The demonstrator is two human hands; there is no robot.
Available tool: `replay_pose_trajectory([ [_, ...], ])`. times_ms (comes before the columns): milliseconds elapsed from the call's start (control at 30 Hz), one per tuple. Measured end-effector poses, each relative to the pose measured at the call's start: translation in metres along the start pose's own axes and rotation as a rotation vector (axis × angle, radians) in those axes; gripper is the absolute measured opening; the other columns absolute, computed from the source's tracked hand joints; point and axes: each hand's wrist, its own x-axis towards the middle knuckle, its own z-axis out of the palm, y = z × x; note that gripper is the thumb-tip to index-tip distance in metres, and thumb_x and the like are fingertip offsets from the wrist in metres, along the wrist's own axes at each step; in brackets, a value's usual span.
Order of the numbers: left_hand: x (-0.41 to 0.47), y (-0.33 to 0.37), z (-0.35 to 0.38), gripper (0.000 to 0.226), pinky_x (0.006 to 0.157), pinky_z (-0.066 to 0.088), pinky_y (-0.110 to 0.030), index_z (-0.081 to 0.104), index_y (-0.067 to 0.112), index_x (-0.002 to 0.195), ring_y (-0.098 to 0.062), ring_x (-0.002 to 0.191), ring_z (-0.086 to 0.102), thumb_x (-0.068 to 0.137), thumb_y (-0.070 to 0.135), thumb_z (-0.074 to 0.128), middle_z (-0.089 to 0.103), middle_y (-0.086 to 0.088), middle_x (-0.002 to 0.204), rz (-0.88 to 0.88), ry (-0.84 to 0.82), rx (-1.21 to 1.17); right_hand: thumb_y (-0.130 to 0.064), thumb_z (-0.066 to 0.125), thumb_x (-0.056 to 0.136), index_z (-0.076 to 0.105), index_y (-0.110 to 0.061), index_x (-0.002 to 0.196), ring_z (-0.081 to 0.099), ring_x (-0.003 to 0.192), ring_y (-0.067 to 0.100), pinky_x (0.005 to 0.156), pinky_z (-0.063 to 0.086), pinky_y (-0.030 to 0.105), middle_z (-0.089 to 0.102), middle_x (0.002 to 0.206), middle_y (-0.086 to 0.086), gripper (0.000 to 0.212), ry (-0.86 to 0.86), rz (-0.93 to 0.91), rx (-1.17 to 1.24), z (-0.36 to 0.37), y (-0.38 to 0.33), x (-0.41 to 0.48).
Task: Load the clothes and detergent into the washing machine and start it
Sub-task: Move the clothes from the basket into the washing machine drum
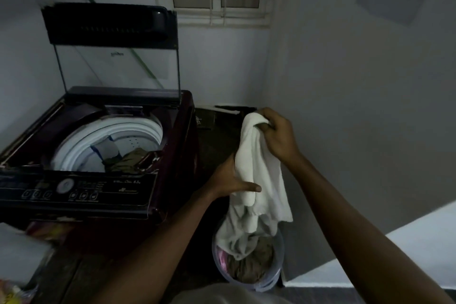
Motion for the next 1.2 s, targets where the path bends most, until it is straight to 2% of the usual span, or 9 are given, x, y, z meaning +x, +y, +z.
replay_pose_trajectory([
  [100, 0.006, -0.008, 0.015, 0.119, 0.110, 0.042, -0.037, 0.038, 0.025, 0.144, -0.007, 0.129, 0.050, 0.044, 0.059, 0.093, 0.053, 0.010, 0.140, -0.048, 0.042, -0.065, -0.001, 0.052, 0.083, 0.065, -0.010, 0.100, 0.059, 0.087, 0.006, 0.078, 0.044, 0.017, 0.064, 0.095, -0.003, 0.023, 0.078, 0.066, 0.162, -0.007, -0.031, 0.023],
  [267, 0.013, -0.019, 0.023, 0.086, 0.104, 0.048, -0.038, 0.055, 0.024, 0.129, -0.012, 0.122, 0.058, 0.055, 0.044, 0.094, 0.063, 0.006, 0.129, -0.061, 0.167, -0.172, 0.006, 0.048, 0.090, 0.064, -0.006, 0.099, 0.061, 0.083, 0.011, 0.078, 0.050, 0.025, 0.065, 0.093, 0.006, 0.021, 0.189, 0.116, 0.458, -0.041, -0.074, 0.049],
  [367, 0.019, -0.013, 0.011, 0.068, 0.098, 0.052, -0.038, 0.064, 0.017, 0.123, -0.018, 0.112, 0.065, 0.063, 0.039, 0.088, 0.069, -0.001, 0.120, -0.086, 0.287, -0.288, 0.002, 0.049, 0.090, 0.063, -0.014, 0.095, 0.061, 0.081, 0.003, 0.077, 0.049, 0.020, 0.065, 0.090, -0.002, 0.022, 0.309, 0.081, 0.398, -0.069, -0.063, 0.046],
  [467, 0.019, 0.002, -0.008, 0.045, 0.089, 0.051, -0.019, 0.062, 0.018, 0.124, -0.013, 0.108, 0.064, 0.081, 0.010, 0.076, 0.067, 0.004, 0.116, -0.039, 0.297, -0.240, -0.011, 0.052, 0.085, 0.061, -0.017, 0.098, 0.058, 0.082, 0.008, 0.076, 0.047, 0.026, 0.064, 0.090, -0.003, 0.017, 0.364, 0.129, 0.171, -0.102, -0.010, 0.021],
  [533, 0.020, 0.008, -0.019, 0.041, 0.083, 0.049, -0.011, 0.063, 0.017, 0.124, -0.012, 0.108, 0.063, 0.086, 0.004, 0.069, 0.065, 0.007, 0.112, -0.008, 0.322, -0.167, -0.020, 0.057, 0.082, 0.061, -0.016, 0.100, 0.058, 0.086, 0.018, 0.075, 0.045, 0.034, 0.064, 0.092, 0.005, 0.020, 0.195, 0.259, -0.095, -0.126, 0.033, 0.000],
  [633, 0.022, 0.019, -0.024, 0.025, 0.087, 0.053, -0.032, 0.066, 0.013, 0.110, -0.020, 0.104, 0.065, 0.085, 0.012, 0.064, 0.069, 0.000, 0.107, 0.023, 0.337, -0.088, -0.017, 0.080, 0.076, 0.056, -0.014, 0.125, 0.056, 0.111, 0.027, 0.089, 0.045, 0.036, 0.056, 0.124, 0.006, 0.055, -0.344, 0.543, -0.419, -0.142, 0.059, -0.022],
  [767, 0.023, 0.049, -0.016, 0.020, 0.077, 0.051, -0.033, 0.063, 0.021, 0.088, -0.018, 0.087, 0.066, 0.073, 0.021, 0.051, 0.069, 0.000, 0.088, 0.128, 0.268, 0.076, -0.035, 0.091, 0.059, 0.029, -0.036, 0.146, 0.032, 0.127, 0.006, 0.106, 0.035, 0.026, 0.030, 0.138, -0.018, 0.107, -0.565, 0.449, -0.192, -0.097, 0.028, -0.025],
  [1033, 0.025, 0.079, -0.038, 0.032, 0.070, 0.045, -0.009, 0.067, 0.017, 0.100, -0.008, 0.086, 0.064, 0.072, 0.003, 0.067, 0.069, 0.007, 0.092, 0.241, 0.399, -0.053, -0.047, 0.074, 0.065, 0.062, -0.020, 0.110, 0.063, 0.093, 0.005, 0.077, 0.044, 0.009, 0.068, 0.103, -0.007, 0.054, -0.284, 0.028, -0.138, -0.044, 0.014, -0.001],
  [1200, 0.012, 0.064, -0.039, 0.045, 0.082, 0.054, -0.021, 0.066, 0.024, 0.111, -0.004, 0.099, 0.068, 0.068, 0.022, 0.080, 0.072, 0.007, 0.106, 0.204, 0.306, -0.411, -0.028, 0.070, 0.070, 0.066, -0.019, 0.104, 0.065, 0.092, 0.008, 0.083, 0.050, 0.027, 0.069, 0.097, -0.010, 0.035, -0.127, -0.084, -0.046, -0.046, -0.011, 0.020],
])
